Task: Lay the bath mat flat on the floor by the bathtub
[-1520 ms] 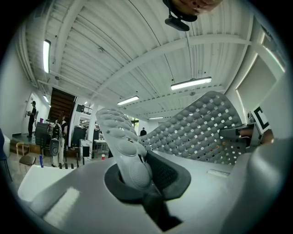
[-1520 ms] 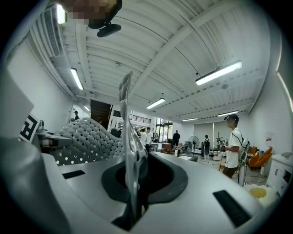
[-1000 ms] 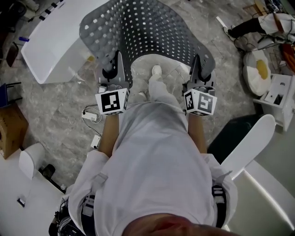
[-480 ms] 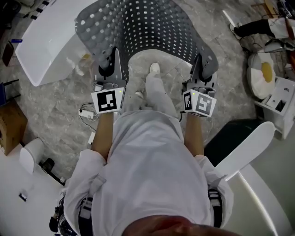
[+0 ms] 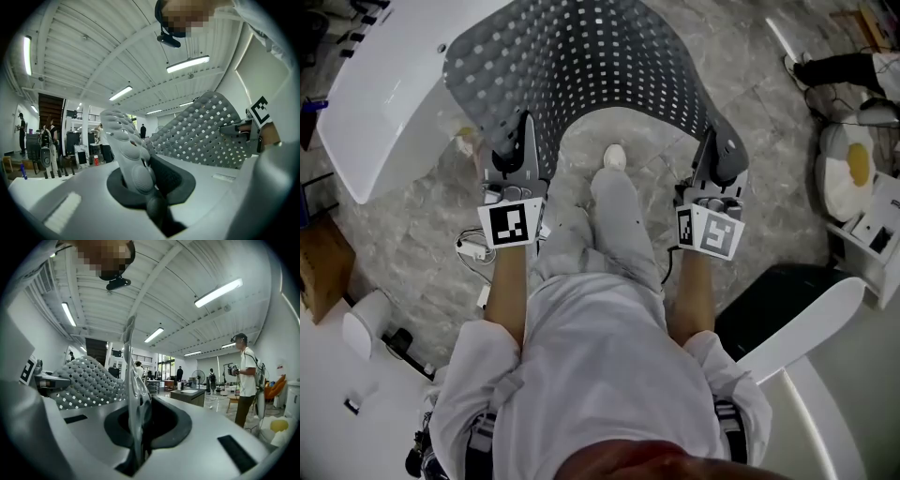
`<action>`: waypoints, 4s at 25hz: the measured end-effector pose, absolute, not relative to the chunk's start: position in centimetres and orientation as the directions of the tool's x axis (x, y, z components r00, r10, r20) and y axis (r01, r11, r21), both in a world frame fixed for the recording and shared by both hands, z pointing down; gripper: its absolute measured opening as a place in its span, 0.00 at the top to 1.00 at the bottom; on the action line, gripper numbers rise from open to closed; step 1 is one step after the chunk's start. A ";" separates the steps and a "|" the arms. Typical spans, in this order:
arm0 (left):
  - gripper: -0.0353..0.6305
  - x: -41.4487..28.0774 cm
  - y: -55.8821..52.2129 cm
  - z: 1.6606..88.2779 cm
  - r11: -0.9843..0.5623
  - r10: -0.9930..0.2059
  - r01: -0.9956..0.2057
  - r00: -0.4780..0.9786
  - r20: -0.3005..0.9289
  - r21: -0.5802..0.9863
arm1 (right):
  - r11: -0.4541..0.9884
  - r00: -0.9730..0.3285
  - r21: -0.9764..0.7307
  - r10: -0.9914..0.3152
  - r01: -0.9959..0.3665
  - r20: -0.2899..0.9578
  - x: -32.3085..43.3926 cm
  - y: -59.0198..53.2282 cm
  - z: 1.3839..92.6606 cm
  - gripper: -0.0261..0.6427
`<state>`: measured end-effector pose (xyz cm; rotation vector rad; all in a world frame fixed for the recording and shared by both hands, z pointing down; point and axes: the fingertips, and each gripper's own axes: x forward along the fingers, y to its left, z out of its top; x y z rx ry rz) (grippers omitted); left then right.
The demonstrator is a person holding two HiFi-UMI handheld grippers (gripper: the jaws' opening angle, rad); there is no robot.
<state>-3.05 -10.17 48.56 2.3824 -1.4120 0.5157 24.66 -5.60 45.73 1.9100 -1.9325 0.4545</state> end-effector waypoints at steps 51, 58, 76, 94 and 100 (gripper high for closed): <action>0.91 -12.9 -6.1 45.5 -0.532 -0.770 -0.847 0.484 0.417 0.000 | 0.044 -0.025 0.043 -0.930 -0.998 0.368 18.9 0.8 44.7 0.94; 0.91 -12.2 -7.9 48.6 -0.533 -0.753 -0.846 0.462 0.469 -0.022 | 0.044 -0.007 0.081 -0.909 -0.996 0.416 19.6 -1.0 47.9 0.94; 0.91 -12.5 -11.6 55.9 -0.564 -0.700 -0.807 0.355 0.619 -0.175 | 0.111 -0.012 0.159 -0.853 -0.981 0.522 18.7 -5.7 54.2 0.94; 0.91 -14.4 -14.2 62.1 -0.584 -0.642 -0.775 0.258 0.722 -0.243 | 0.120 0.044 0.225 -0.790 -0.967 0.611 20.8 -8.8 60.2 0.94; 0.91 -16.3 -15.1 64.4 -0.578 -0.623 -0.768 0.196 0.757 -0.276 | 0.140 0.076 0.272 -0.753 -0.952 0.653 22.2 -10.2 62.5 0.94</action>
